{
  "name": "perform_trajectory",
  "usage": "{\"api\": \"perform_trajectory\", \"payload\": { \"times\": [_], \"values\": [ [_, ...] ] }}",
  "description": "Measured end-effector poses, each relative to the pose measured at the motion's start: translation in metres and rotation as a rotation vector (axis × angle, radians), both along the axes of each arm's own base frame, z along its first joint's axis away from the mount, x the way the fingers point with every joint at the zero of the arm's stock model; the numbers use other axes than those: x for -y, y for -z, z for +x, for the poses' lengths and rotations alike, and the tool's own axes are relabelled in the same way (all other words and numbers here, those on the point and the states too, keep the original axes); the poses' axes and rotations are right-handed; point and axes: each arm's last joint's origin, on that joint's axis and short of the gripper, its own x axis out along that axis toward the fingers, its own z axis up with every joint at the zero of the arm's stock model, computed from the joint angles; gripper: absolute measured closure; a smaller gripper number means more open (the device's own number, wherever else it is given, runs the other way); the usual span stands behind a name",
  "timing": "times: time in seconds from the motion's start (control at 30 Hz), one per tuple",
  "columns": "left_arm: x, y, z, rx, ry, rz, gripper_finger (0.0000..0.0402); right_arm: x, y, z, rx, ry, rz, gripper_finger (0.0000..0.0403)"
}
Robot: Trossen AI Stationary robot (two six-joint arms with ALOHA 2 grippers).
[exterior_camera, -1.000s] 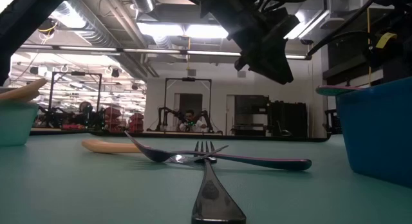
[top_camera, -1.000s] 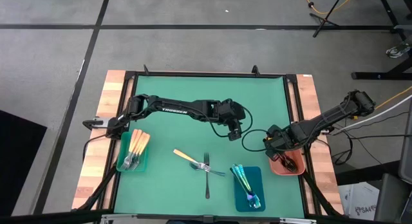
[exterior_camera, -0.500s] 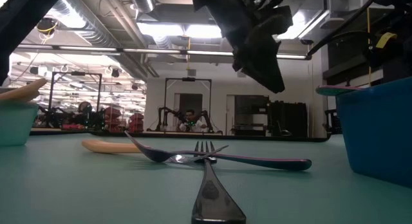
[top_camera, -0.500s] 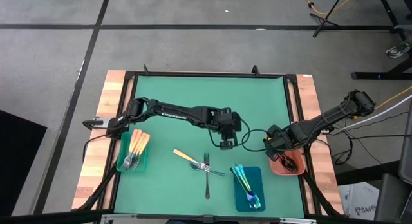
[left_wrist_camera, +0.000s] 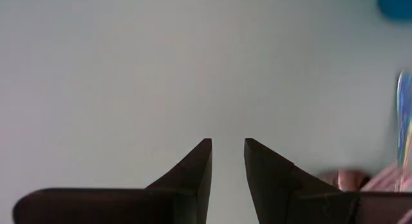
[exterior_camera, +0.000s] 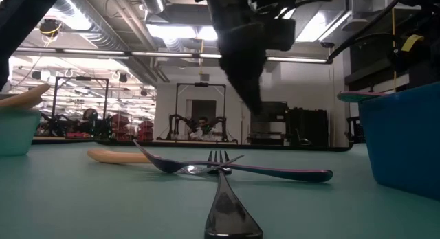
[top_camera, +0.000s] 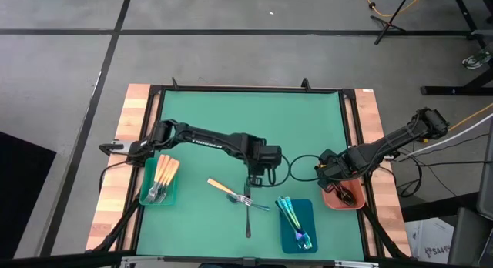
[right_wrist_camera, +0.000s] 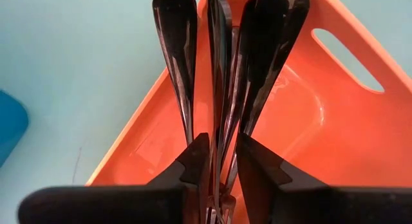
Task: Sort silverware by color (type)
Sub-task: Put the yellow fork into the green bin
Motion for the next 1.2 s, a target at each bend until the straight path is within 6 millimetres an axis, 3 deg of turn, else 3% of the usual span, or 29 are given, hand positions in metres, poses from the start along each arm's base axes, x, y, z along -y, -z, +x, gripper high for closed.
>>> {"api": "perform_trajectory", "payload": {
  "times": [0.4,0.77,1.0,1.2],
  "values": [
    [0.014,0.005,-0.022,-0.216,0.044,0.043,0.0317,0.000,0.000,0.000,0.000,0.000,0.000,0.0334],
    [0.019,-0.019,-0.044,-0.278,0.068,0.052,0.0317,0.001,0.000,0.001,0.032,-0.001,-0.050,0.0334],
    [0.021,-0.028,-0.067,-0.300,0.082,0.055,0.0317,0.001,0.000,0.002,0.039,0.000,-0.043,0.0334],
    [0.025,-0.020,-0.095,-0.318,0.100,0.052,0.0317,0.001,0.000,0.002,0.037,0.000,-0.037,0.0334]
  ]
}}
